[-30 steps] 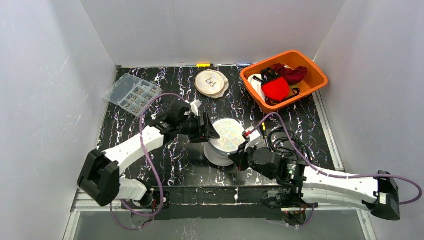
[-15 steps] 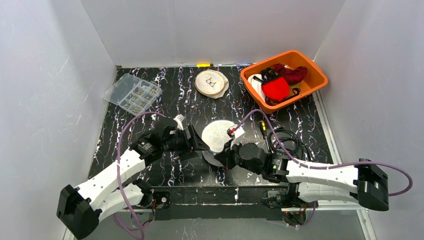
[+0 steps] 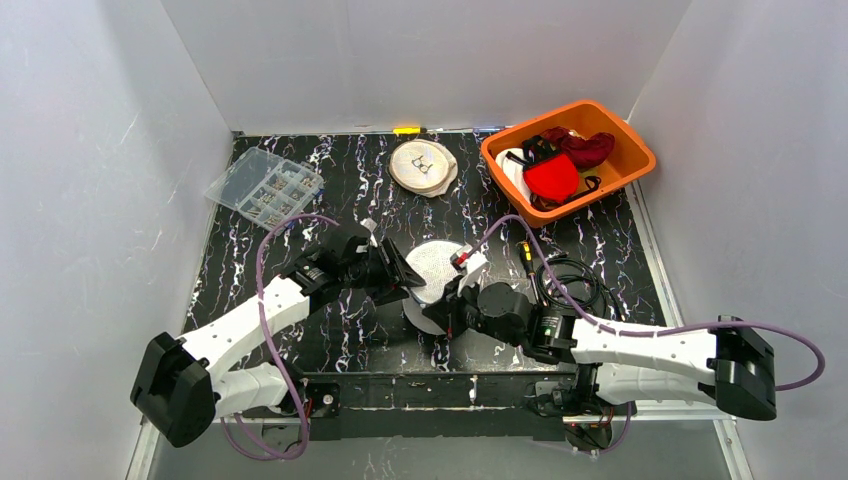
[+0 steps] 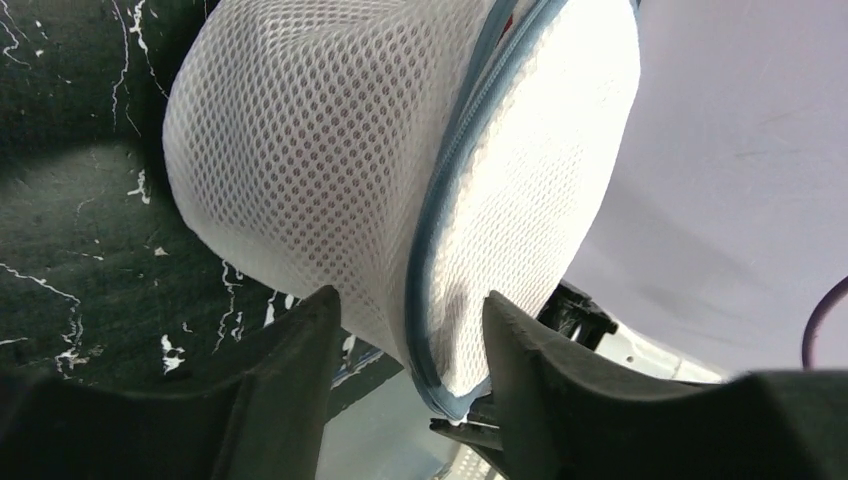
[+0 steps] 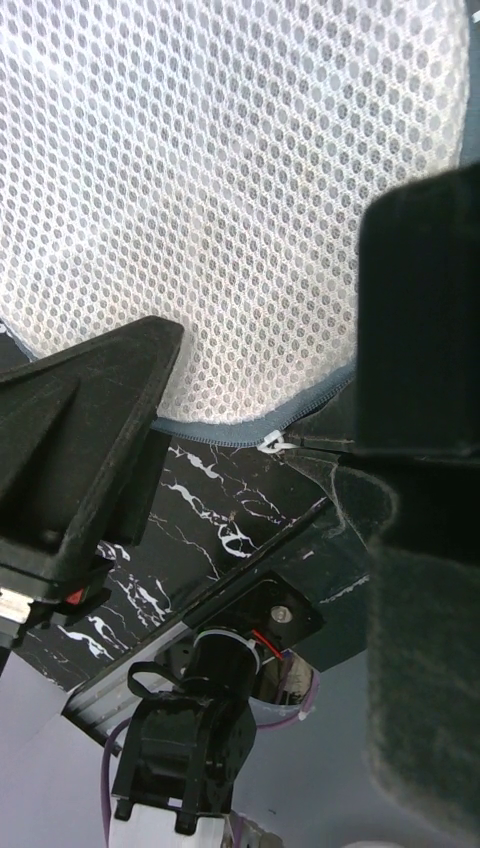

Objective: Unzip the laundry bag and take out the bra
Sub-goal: Unzip the laundry bag at the center of the board, then open the laundry bag at the center of the board.

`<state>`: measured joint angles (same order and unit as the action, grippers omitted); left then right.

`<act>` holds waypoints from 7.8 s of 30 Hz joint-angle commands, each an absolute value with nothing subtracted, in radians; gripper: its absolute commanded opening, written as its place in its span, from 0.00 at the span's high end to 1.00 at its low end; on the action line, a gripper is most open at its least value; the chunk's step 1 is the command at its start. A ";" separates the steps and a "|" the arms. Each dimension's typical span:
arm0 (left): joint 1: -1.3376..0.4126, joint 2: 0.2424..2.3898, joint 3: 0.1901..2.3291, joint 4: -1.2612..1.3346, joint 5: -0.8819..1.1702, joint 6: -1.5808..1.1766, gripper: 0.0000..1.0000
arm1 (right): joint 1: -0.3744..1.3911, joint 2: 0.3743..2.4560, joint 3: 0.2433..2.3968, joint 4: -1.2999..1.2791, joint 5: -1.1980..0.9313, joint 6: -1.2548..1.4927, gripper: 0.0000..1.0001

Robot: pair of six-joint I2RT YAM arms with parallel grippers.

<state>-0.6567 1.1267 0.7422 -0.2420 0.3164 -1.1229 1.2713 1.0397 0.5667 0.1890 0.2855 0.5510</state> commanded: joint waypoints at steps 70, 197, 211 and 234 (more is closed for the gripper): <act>-0.623 1.222 0.810 -0.176 0.500 -1.126 0.22 | 1.283 0.942 0.582 0.169 0.353 0.535 0.99; -0.736 0.490 0.627 -0.539 -0.266 -0.724 0.15 | 0.683 1.362 0.778 0.020 -0.635 0.169 0.99; -0.735 0.570 0.587 -0.436 -0.228 -0.746 0.15 | 0.691 1.199 0.852 -0.193 -0.279 0.216 0.13; -0.735 0.570 0.653 -0.700 -0.473 -0.982 0.19 | 1.343 1.592 1.320 -0.294 0.645 0.176 0.15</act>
